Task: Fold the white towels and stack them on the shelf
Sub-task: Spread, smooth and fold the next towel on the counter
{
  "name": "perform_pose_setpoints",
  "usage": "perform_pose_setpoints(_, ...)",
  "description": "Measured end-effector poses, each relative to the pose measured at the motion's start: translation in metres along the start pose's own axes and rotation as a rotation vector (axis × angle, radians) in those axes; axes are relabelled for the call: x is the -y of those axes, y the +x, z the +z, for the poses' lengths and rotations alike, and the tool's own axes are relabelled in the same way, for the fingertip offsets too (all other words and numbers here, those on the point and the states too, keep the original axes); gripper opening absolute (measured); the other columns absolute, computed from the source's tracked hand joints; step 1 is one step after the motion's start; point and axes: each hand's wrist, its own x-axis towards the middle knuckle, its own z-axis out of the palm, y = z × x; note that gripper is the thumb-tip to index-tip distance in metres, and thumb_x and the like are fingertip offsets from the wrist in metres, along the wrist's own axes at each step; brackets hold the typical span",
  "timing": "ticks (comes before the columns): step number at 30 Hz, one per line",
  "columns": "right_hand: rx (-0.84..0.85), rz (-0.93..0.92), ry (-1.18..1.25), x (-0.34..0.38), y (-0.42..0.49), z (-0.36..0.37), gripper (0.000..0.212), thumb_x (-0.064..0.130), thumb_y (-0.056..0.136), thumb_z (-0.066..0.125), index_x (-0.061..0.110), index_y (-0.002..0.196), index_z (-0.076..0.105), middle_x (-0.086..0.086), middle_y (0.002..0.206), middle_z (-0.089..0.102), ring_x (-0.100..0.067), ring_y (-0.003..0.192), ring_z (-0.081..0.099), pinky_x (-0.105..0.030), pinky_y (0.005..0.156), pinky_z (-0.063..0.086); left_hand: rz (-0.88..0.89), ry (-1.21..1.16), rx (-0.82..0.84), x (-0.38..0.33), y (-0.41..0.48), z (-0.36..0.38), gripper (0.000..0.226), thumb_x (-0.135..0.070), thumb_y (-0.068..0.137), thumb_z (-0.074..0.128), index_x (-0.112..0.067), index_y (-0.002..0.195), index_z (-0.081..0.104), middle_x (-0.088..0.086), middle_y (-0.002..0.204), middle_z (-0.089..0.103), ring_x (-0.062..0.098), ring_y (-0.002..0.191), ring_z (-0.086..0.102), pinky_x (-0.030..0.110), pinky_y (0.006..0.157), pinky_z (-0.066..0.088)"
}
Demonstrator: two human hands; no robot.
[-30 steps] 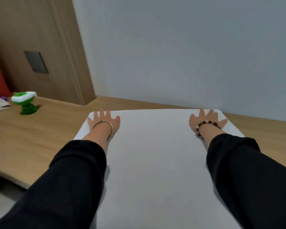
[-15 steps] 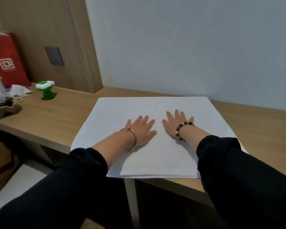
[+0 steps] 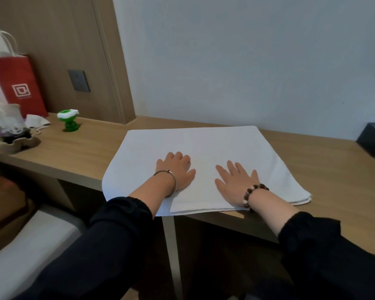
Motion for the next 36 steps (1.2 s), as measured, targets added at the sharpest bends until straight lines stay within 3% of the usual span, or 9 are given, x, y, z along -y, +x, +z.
perform_pose_setpoints(5,0.108,0.116,-0.098,-0.007,0.004,-0.021,0.064,0.063,0.094,0.006,0.036,0.150,-0.013,0.001,0.159,-0.016,-0.027,0.147,-0.008,-0.056,0.115,-0.002,-0.023,-0.033,0.072,-0.013,-0.004,-0.027,0.031,-0.039,0.084,0.040,-0.019,0.100,0.057,0.001,0.105,0.053,0.023,0.097,0.049,0.031,0.072,0.036)
perform_pose_setpoints(10,0.142,0.304,-0.241,-0.009,0.012,-0.039,0.067,0.064,0.095,0.008,0.032,0.152,-0.008,-0.004,0.160,-0.009,-0.032,0.147,-0.003,-0.061,0.113,-0.002,0.003,0.073,0.153,-0.024,-0.006,-0.047,0.031,-0.040,0.084,0.050,-0.016,0.064,0.047,0.000,0.067,0.050,0.016,0.058,0.047,0.025,0.050,0.032)
perform_pose_setpoints(14,0.219,0.223,-0.258,-0.022,0.029,-0.052,0.068,0.062,0.096,0.018,0.031,0.152,-0.005,-0.008,0.160,-0.001,-0.032,0.146,0.011,-0.051,0.114,0.014,0.034,0.032,0.255,-0.029,-0.003,-0.052,0.036,-0.038,0.084,0.050,-0.017,0.055,0.056,0.000,0.063,0.060,0.022,0.061,0.056,0.029,0.060,0.046)
perform_pose_setpoints(17,0.245,0.125,-0.245,-0.036,0.043,-0.060,0.067,0.056,0.098,0.025,0.029,0.152,-0.004,-0.015,0.158,0.008,-0.035,0.141,0.024,-0.047,0.113,0.024,0.037,0.016,0.165,-0.021,0.004,-0.045,0.029,-0.037,0.091,0.043,-0.018,0.090,0.065,0.007,0.107,0.062,0.025,0.095,0.055,0.033,0.077,0.045)
perform_pose_setpoints(19,0.250,0.084,-0.246,-0.039,0.050,-0.060,0.065,0.050,0.100,0.030,0.030,0.152,-0.005,-0.017,0.158,0.004,-0.039,0.140,0.024,-0.049,0.112,0.024,0.061,0.000,0.173,-0.014,0.007,-0.031,0.041,-0.041,0.095,0.036,-0.028,0.132,0.048,0.003,0.142,0.040,0.026,0.128,0.036,0.042,0.100,0.036)
perform_pose_setpoints(20,0.250,0.074,-0.236,-0.040,0.053,-0.058,0.065,0.047,0.101,0.031,0.030,0.152,-0.005,-0.018,0.158,0.002,-0.040,0.140,0.023,-0.049,0.112,0.024,0.072,-0.006,0.198,-0.010,0.009,-0.025,0.045,-0.043,0.096,0.034,-0.032,0.139,0.038,0.000,0.150,0.029,0.025,0.137,0.024,0.047,0.107,0.027)
perform_pose_setpoints(26,0.242,0.057,-0.158,-0.051,0.075,-0.048,0.059,0.046,0.101,0.027,0.040,0.150,-0.005,-0.010,0.160,-0.010,-0.040,0.144,0.007,-0.050,0.116,0.013,-0.015,-0.055,0.291,0.005,0.037,0.001,0.055,-0.058,0.096,0.019,-0.044,0.148,0.006,-0.013,0.159,-0.003,0.021,0.146,-0.006,0.062,0.110,0.002)
perform_pose_setpoints(30,0.205,0.066,-0.072,-0.060,0.091,-0.036,0.056,0.061,0.096,0.012,0.049,0.146,-0.009,0.003,0.159,-0.018,-0.032,0.146,-0.012,-0.056,0.116,0.002,-0.072,-0.021,0.259,0.011,0.054,0.007,0.057,-0.065,0.092,0.014,-0.051,0.145,0.001,-0.015,0.158,-0.007,0.019,0.146,-0.009,0.063,0.109,-0.001)
perform_pose_setpoints(36,0.117,0.040,-0.036,-0.063,0.119,-0.031,0.055,0.065,0.093,0.007,0.053,0.144,-0.011,0.012,0.158,-0.019,-0.022,0.146,-0.014,-0.065,0.111,0.004,-0.183,-0.037,0.230,0.015,0.074,0.013,0.062,-0.071,0.085,0.013,-0.054,0.143,0.001,-0.015,0.158,-0.008,0.022,0.146,-0.010,0.067,0.107,-0.001)
